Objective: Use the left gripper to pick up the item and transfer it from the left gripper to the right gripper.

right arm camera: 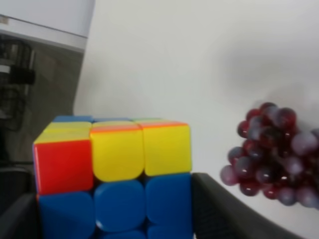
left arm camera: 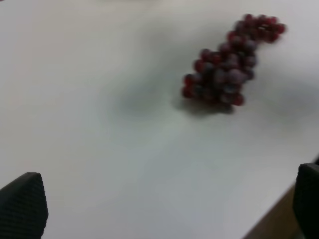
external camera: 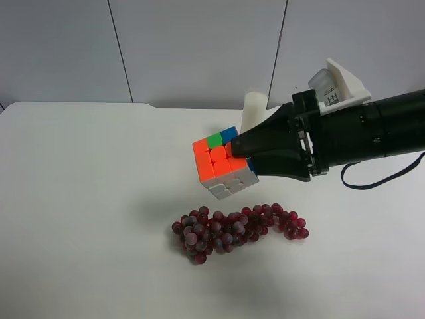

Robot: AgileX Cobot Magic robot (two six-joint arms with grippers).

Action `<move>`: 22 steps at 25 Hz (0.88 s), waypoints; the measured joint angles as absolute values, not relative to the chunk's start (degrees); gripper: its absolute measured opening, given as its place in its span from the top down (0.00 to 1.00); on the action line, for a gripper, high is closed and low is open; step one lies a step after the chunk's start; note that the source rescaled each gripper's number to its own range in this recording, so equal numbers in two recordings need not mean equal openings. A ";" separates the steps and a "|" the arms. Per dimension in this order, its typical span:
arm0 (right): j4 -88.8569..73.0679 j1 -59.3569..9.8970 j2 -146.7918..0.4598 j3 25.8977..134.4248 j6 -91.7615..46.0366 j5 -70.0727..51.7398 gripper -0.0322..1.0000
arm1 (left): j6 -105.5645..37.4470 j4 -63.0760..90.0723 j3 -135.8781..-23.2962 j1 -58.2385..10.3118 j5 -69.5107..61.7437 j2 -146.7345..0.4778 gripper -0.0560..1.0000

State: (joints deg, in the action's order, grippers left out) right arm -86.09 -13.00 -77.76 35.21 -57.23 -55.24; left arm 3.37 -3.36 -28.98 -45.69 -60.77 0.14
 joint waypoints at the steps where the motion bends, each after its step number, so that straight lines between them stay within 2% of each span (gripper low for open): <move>1: -85.25 -13.00 -77.76 35.21 -57.23 -54.86 0.97 | 3.37 -3.36 -28.98 -43.52 -60.77 0.14 0.00; 8: -77.51 -13.00 -77.76 35.21 -52.94 -50.76 0.97 | 3.37 -3.31 -28.98 -24.75 -60.77 0.14 0.00; 13: -69.61 -13.00 -77.76 35.63 -46.99 -47.87 0.97 | 3.37 -3.31 -28.98 -16.04 -60.77 0.14 0.00; 22: -38.01 -13.00 -77.89 48.52 -21.88 -47.69 0.97 | 3.37 -3.31 -28.98 -14.05 -60.59 0.14 0.00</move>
